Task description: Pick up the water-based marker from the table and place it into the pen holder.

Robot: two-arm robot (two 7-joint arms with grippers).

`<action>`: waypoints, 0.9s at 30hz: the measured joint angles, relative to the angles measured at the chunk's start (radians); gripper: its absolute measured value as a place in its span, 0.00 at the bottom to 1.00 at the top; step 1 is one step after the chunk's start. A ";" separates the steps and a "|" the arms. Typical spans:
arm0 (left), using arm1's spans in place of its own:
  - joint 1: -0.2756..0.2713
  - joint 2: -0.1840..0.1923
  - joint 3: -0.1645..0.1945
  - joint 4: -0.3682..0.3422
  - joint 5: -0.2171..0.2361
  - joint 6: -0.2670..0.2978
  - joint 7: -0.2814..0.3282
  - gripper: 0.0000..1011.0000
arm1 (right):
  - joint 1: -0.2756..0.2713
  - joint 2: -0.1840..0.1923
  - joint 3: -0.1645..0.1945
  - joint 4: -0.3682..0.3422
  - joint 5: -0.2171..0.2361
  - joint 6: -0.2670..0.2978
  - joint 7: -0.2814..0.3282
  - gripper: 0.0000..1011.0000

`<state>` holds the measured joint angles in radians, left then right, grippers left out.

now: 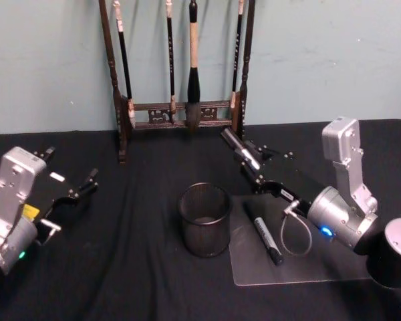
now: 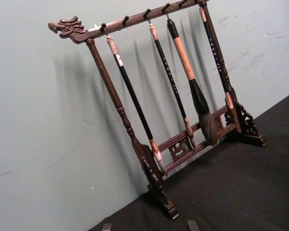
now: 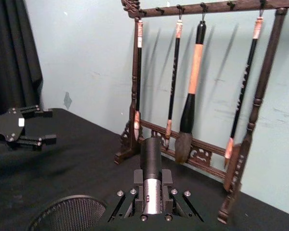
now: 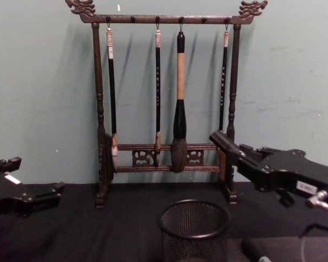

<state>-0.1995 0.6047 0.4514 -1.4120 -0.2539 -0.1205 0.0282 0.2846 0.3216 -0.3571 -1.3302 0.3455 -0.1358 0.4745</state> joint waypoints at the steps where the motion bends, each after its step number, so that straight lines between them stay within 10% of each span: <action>1: 0.000 0.000 0.000 0.000 0.000 0.000 0.000 1.00 | 0.003 -0.004 -0.002 0.003 0.001 -0.001 0.000 0.22; 27: 0.000 0.000 0.000 0.000 0.000 0.000 0.000 1.00 | 0.061 -0.091 -0.086 0.080 -0.026 -0.046 0.022 0.22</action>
<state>-0.1995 0.6047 0.4513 -1.4120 -0.2539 -0.1205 0.0282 0.3456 0.2308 -0.4427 -1.2498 0.3200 -0.1819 0.4970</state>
